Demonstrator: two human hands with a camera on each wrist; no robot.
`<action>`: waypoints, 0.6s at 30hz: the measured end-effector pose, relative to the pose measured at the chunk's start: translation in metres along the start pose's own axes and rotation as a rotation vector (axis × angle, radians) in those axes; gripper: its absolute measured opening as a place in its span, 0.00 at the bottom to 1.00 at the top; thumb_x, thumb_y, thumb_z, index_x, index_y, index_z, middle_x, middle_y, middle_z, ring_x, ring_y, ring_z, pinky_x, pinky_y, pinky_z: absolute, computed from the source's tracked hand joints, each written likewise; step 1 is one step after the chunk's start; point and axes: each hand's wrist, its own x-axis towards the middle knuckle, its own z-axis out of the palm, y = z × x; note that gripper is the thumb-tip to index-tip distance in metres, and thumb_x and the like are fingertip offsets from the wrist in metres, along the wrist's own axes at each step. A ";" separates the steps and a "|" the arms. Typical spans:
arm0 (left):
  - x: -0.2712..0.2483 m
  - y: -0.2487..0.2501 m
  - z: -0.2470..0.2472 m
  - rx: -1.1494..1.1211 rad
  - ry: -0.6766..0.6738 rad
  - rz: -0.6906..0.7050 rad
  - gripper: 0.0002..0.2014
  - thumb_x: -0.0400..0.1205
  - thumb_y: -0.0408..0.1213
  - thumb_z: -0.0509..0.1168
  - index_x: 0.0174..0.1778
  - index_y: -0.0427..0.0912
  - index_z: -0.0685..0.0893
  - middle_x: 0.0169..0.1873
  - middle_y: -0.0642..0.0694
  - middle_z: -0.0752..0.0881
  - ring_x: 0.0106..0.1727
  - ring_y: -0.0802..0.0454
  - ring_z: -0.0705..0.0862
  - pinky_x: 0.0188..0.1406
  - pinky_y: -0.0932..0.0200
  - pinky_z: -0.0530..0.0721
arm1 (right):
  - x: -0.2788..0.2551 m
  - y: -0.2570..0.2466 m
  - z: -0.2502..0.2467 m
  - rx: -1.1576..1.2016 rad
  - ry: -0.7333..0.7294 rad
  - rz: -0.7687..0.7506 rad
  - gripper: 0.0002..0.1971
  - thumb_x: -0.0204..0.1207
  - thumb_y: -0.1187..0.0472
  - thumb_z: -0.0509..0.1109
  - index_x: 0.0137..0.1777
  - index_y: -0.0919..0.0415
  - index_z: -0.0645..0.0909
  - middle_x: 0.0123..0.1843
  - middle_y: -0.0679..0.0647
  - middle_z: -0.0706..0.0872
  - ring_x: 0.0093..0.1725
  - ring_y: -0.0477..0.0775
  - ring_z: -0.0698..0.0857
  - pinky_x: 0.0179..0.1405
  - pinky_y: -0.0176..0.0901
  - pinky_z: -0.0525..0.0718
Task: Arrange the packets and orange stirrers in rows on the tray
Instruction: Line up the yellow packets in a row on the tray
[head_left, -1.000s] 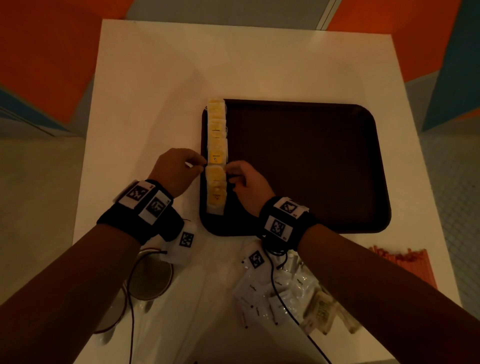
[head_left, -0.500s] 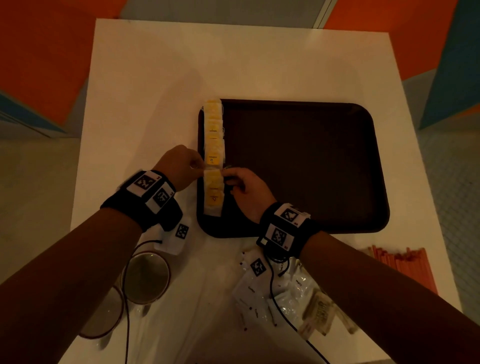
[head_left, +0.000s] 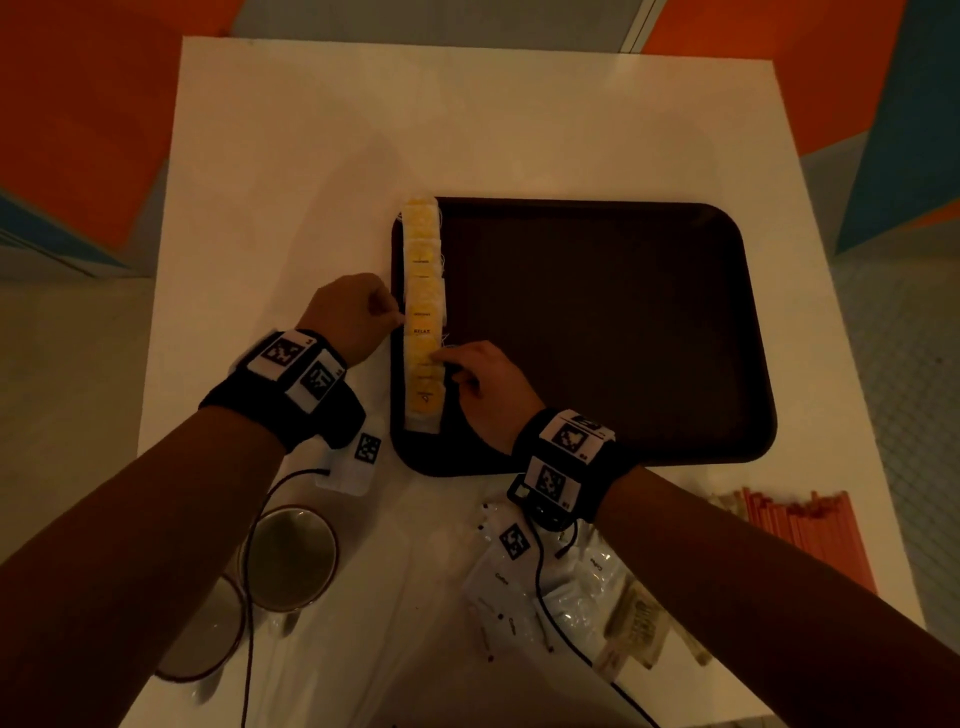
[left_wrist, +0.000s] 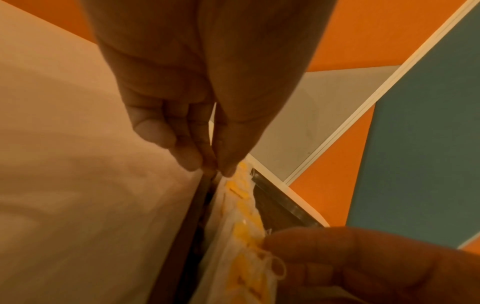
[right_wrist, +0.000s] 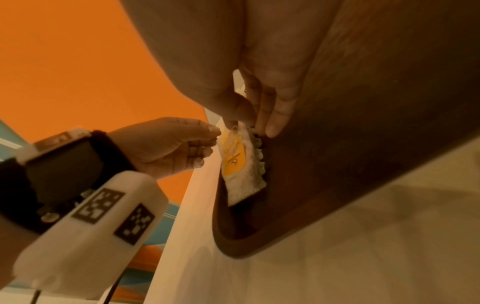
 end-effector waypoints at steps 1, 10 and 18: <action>-0.002 -0.002 -0.002 -0.006 -0.009 -0.003 0.08 0.79 0.39 0.65 0.48 0.38 0.83 0.50 0.41 0.84 0.50 0.47 0.79 0.47 0.58 0.70 | -0.002 0.000 -0.002 -0.001 -0.009 -0.002 0.22 0.75 0.78 0.54 0.66 0.64 0.76 0.67 0.63 0.74 0.63 0.59 0.78 0.64 0.36 0.75; -0.020 -0.007 0.004 0.056 -0.182 0.001 0.09 0.77 0.43 0.69 0.42 0.40 0.87 0.38 0.47 0.82 0.41 0.52 0.78 0.42 0.57 0.71 | -0.012 -0.001 0.004 -0.007 -0.081 0.039 0.22 0.75 0.79 0.53 0.65 0.66 0.77 0.69 0.62 0.75 0.64 0.59 0.78 0.63 0.32 0.73; -0.026 -0.011 0.003 -0.087 -0.227 -0.057 0.09 0.75 0.41 0.71 0.34 0.38 0.88 0.30 0.45 0.89 0.33 0.52 0.86 0.39 0.57 0.85 | -0.016 -0.002 -0.005 -0.041 -0.083 0.114 0.16 0.75 0.77 0.56 0.53 0.66 0.82 0.58 0.62 0.80 0.57 0.59 0.81 0.59 0.42 0.78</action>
